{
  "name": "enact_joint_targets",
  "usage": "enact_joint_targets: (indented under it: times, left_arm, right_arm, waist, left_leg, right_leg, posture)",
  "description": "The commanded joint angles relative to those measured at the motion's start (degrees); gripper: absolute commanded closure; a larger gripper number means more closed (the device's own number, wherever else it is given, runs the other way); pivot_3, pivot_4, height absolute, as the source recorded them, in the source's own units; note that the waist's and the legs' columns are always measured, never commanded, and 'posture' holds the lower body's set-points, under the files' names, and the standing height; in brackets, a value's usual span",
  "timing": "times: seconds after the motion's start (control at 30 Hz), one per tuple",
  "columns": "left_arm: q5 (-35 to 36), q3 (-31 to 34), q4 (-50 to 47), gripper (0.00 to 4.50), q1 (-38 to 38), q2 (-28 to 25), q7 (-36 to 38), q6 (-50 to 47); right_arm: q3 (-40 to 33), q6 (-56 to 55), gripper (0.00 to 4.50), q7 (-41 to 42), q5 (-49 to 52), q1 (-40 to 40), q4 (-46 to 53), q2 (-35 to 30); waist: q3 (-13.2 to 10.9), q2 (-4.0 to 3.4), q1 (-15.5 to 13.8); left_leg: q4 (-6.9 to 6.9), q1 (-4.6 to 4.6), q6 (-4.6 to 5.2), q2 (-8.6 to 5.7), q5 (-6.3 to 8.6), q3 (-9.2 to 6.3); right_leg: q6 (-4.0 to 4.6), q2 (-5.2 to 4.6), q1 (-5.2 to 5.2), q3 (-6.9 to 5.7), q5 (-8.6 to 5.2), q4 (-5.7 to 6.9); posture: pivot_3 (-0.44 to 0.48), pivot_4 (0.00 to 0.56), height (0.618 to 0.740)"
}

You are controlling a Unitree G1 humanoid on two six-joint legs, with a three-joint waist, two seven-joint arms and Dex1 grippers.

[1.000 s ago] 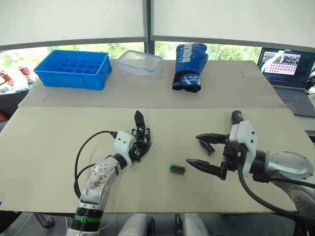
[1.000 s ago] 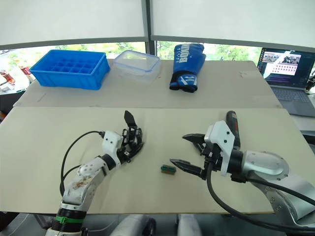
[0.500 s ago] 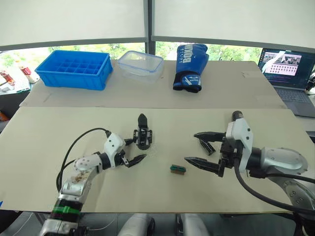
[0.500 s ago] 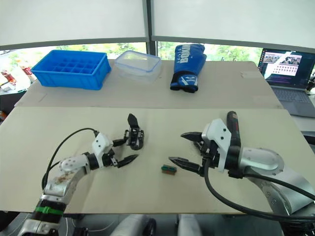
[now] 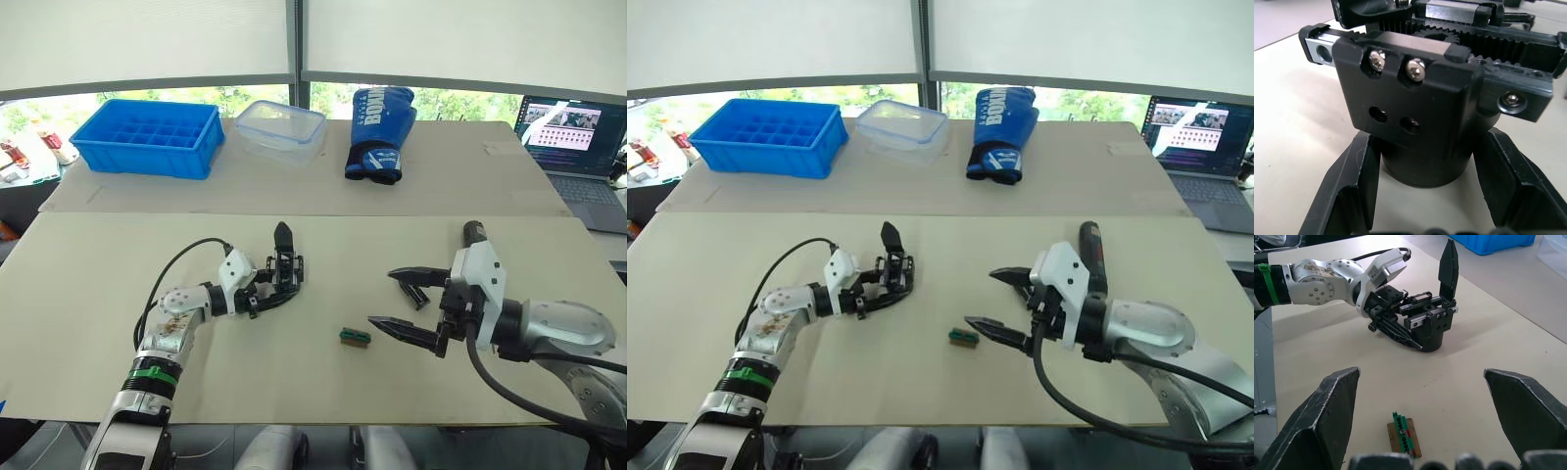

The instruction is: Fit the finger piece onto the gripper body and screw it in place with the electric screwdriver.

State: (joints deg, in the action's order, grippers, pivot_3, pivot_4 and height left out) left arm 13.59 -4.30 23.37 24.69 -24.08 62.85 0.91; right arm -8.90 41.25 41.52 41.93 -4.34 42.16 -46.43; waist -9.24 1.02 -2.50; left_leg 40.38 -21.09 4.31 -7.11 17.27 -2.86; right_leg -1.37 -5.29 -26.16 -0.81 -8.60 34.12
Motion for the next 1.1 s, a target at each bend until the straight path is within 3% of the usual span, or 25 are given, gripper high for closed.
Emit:
enact_joint_targets:
  times: [0.03, 0.37, 0.6, 0.93, 1.0, 1.1]
  left_arm:
    - [1.17, -2.26, -3.89, 2.23, 0.80, 2.17, 1.87, -0.72]
    - [-3.41, -6.54, -3.80, 2.23, 4.95, 10.71, -5.84, -0.74]
    - [-6.34, -7.11, 1.72, 2.23, 6.37, 12.14, -9.45, 0.41]
    - [-7.06, -7.92, -0.63, 2.23, 2.77, 11.46, -10.75, -1.52]
    - [-6.35, -7.68, -3.03, 1.17, 1.42, 9.27, -9.01, -3.00]
    - [-5.29, -6.56, -7.24, 0.02, -0.48, 4.56, -6.38, -5.19]
  right_arm:
    - [-2.90, -0.18, 0.00, -0.87, 1.64, 0.88, 2.91, -0.39]
    - [-5.69, 0.14, 0.00, -4.15, 2.38, 4.33, 5.50, -0.47]
    - [-6.77, -0.14, 0.00, -5.41, 2.79, 6.60, 6.73, -0.68]
    - [-6.42, -0.45, 0.00, -5.69, 2.22, 6.24, 6.17, -1.03]
    - [-6.65, 0.28, 0.00, -6.03, 2.22, 5.55, 5.86, -1.64]
    - [-8.27, 2.84, 0.00, -5.35, 4.36, 3.57, 4.88, -4.63]
  waist:
    - [0.00, 0.00, -0.06]
    - [-0.01, 0.03, 0.06]
    - [-0.01, 0.02, 0.24]
    - [0.03, -0.01, 0.32]
    - [0.03, -0.01, 0.44]
    - [0.04, -0.03, 0.92]
  left_leg:
    - [0.00, 0.00, 0.02, 0.00, 0.00, 0.00]
    - [0.07, -0.08, 0.04, 0.01, 0.01, 0.00]
    - [0.05, -0.07, 0.35, 0.11, -0.19, 0.01]
    - [0.07, -0.03, 0.36, 0.08, -0.19, 0.02]
    - [0.06, -0.03, 0.36, 0.08, -0.19, 0.02]
    - [0.04, -0.01, 0.37, 0.10, -0.19, 0.03]
  right_leg:
    - [0.00, 0.00, 0.00, -0.01, 0.00, -0.01]
    - [-0.07, -0.04, -0.01, 0.08, 0.04, -0.03]
    - [-0.06, 0.03, -0.05, 0.10, 0.05, -0.01]
    - [-0.07, 0.01, 0.00, 0.10, 0.05, -0.01]
    - [-0.06, 0.02, 0.00, 0.10, 0.05, -0.02]
    - [-0.06, 0.04, -0.02, 0.10, 0.04, -0.01]
  posture:
    - [0.000, 0.150, 0.740]
    - [0.000, 0.150, 0.740]
    - [0.000, 0.150, 0.740]
    - [0.000, 0.150, 0.740]
    - [0.000, 0.150, 0.740]
    - [0.000, 0.150, 0.740]
